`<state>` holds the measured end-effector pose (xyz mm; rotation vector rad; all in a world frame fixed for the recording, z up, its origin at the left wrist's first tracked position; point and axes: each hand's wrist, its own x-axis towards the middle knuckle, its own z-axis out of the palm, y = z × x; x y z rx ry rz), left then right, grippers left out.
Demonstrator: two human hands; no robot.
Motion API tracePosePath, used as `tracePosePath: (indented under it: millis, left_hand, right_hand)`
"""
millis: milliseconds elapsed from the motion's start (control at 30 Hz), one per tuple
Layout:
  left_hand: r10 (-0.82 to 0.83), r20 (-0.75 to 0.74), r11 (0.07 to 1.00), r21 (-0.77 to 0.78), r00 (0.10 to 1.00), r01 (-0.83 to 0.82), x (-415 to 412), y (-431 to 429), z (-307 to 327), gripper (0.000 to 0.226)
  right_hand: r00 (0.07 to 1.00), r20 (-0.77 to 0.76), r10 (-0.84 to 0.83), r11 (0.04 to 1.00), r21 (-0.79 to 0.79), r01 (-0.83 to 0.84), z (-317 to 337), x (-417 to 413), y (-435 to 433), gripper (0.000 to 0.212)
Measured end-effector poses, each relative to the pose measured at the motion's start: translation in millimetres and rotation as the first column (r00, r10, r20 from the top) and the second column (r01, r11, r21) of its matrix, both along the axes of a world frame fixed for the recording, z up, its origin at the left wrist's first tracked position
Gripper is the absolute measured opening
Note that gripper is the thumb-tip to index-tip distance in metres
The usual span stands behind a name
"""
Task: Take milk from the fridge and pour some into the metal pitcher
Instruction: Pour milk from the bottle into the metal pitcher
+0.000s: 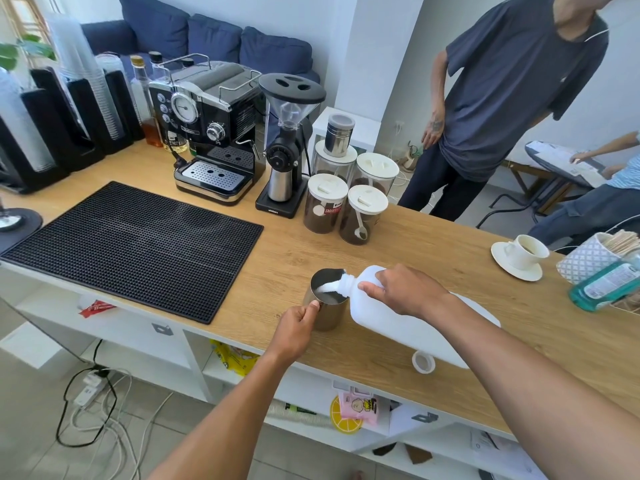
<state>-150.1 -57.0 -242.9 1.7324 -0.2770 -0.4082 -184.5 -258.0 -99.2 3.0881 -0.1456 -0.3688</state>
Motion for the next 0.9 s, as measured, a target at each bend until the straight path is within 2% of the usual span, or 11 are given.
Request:
tracePosePath:
  millis: [900]
  left_hand:
    - [0.005, -0.002, 1.0, -0.004, 1.0, -0.005, -1.1, -0.7, 0.0, 0.053]
  right_hand:
    - [0.998, -0.049, -0.028, 0.999, 0.025, 0.03, 6.4, 0.4, 2.0, 0.051]
